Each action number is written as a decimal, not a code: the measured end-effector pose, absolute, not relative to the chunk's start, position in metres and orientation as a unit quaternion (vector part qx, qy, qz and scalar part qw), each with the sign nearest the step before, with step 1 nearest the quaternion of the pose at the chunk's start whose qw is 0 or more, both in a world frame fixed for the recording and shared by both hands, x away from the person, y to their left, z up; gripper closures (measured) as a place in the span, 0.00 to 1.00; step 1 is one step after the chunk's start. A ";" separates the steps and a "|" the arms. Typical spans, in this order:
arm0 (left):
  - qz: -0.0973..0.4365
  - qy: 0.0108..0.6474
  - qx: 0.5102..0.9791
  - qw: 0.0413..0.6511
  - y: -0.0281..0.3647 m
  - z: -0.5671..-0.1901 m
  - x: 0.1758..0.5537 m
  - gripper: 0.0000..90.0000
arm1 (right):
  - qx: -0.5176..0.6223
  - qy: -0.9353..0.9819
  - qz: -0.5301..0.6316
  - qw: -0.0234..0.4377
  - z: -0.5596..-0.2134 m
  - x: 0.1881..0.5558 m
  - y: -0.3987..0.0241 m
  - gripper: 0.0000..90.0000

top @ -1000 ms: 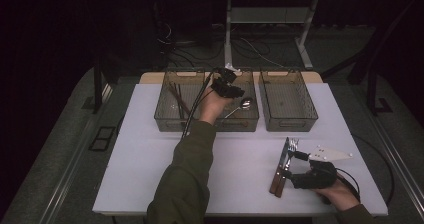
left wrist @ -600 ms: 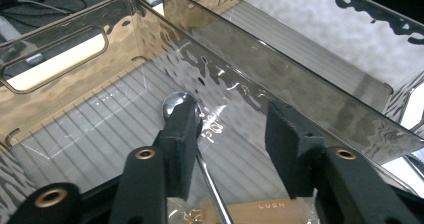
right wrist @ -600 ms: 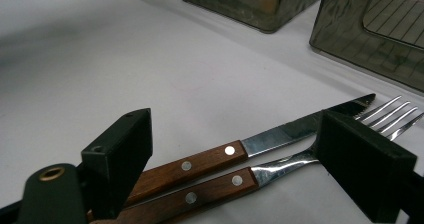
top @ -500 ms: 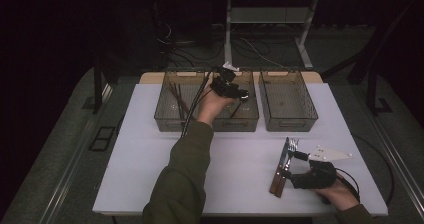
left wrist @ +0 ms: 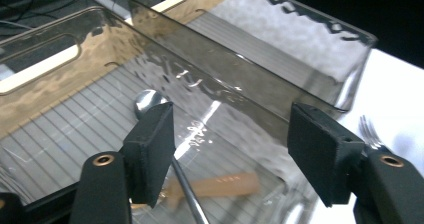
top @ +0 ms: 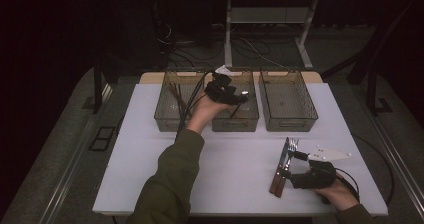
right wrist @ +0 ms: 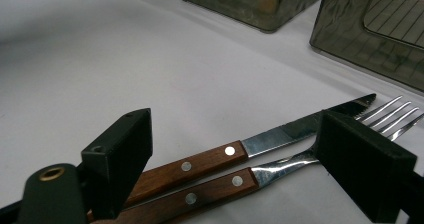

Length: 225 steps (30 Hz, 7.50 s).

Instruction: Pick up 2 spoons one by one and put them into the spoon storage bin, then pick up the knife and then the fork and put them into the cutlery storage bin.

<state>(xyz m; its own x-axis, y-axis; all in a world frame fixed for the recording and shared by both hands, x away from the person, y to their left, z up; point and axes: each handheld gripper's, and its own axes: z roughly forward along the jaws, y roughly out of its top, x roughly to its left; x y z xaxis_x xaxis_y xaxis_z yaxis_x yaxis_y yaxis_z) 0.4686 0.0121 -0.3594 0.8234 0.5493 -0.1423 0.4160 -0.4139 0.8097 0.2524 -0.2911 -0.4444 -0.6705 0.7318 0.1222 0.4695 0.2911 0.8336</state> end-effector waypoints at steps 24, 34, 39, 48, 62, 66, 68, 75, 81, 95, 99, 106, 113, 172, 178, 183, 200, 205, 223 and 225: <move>0.076 0.244 0.846 0.468 0.052 -0.374 0.378 0.24 | 0.384 0.789 0.457 0.144 -0.445 0.247 -0.295 0.17; 0.081 0.246 0.847 0.465 0.080 -0.396 0.346 0.15 | 0.391 0.783 0.462 0.142 -0.445 0.249 -0.297 0.17; 0.085 0.250 0.838 0.477 0.097 -0.400 0.329 0.12 | 0.393 0.779 0.467 0.143 -0.444 0.249 -0.299 0.17; 0.090 0.248 0.835 0.484 0.124 -0.409 0.304 0.03 | 0.401 0.773 0.470 0.144 -0.443 0.250 -0.304 0.17; 0.090 0.261 0.840 0.468 0.148 -0.436 0.277 0.00 | 0.377 0.800 0.457 0.093 -0.424 0.252 -0.297 0.23; 0.083 0.262 0.839 0.470 0.148 -0.439 0.276 0.00 | 0.353 0.820 0.445 0.067 -0.427 0.255 -0.284 0.44; 0.088 0.260 0.842 0.464 0.146 -0.440 0.274 0.00 | 0.347 0.827 0.439 0.059 -0.428 0.256 -0.277 0.54; 0.087 0.265 0.842 0.461 0.148 -0.442 0.274 0.00 | 0.310 0.863 0.397 0.032 -0.431 0.258 -0.255 0.89; 0.083 0.263 0.845 0.458 0.148 -0.443 0.275 0.00 | 0.290 0.884 0.366 0.016 -0.439 0.255 -0.242 0.97; 0.082 0.263 0.844 0.461 0.146 -0.442 0.275 0.00 | 0.288 0.893 0.345 0.006 -0.444 0.249 -0.242 0.99; 0.080 0.262 0.844 0.462 0.146 -0.443 0.275 0.00 | 0.292 0.893 0.341 0.009 -0.444 0.247 -0.247 0.99; 0.078 0.259 0.844 0.463 0.145 -0.442 0.275 0.00 | 0.307 0.890 0.335 0.014 -0.442 0.242 -0.260 0.99; 0.079 0.258 0.843 0.465 0.144 -0.442 0.277 0.00 | 0.317 0.890 0.326 0.021 -0.442 0.240 -0.269 0.99; 0.066 0.261 0.842 0.468 0.145 -0.443 0.278 0.00 | 0.317 0.889 0.327 0.053 -0.437 0.301 -0.267 0.71; 0.066 0.261 0.843 0.466 0.144 -0.443 0.278 0.00 | 0.304 0.896 0.319 0.058 -0.440 0.298 -0.263 0.74; 0.065 0.262 0.843 0.465 0.144 -0.444 0.278 0.00 | 0.300 0.898 0.316 0.065 -0.442 0.296 -0.262 0.77; 0.062 0.261 0.846 0.462 0.142 -0.445 0.279 0.00 | 0.294 0.894 0.327 0.085 -0.446 0.289 -0.262 0.85; 0.062 0.261 0.845 0.463 0.142 -0.445 0.278 0.00 | 0.296 0.891 0.334 0.081 -0.446 0.290 -0.264 0.86; 0.060 0.254 0.843 0.471 0.144 -0.443 0.278 0.00 | 0.298 0.887 0.348 0.060 -0.433 0.292 -0.268 0.86; 0.058 0.253 0.842 0.473 0.145 -0.444 0.277 0.00 | 0.297 0.887 0.350 0.061 -0.430 0.293 -0.269 0.86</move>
<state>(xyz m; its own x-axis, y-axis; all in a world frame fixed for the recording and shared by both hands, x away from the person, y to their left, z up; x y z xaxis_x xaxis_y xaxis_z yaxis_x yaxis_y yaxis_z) 0.2773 0.1451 -0.4441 0.8654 0.4808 -0.1413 0.3711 -0.4254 0.8254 0.2926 -0.2689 -0.4300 -0.8165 0.5687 0.0993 0.4835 0.5796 0.6559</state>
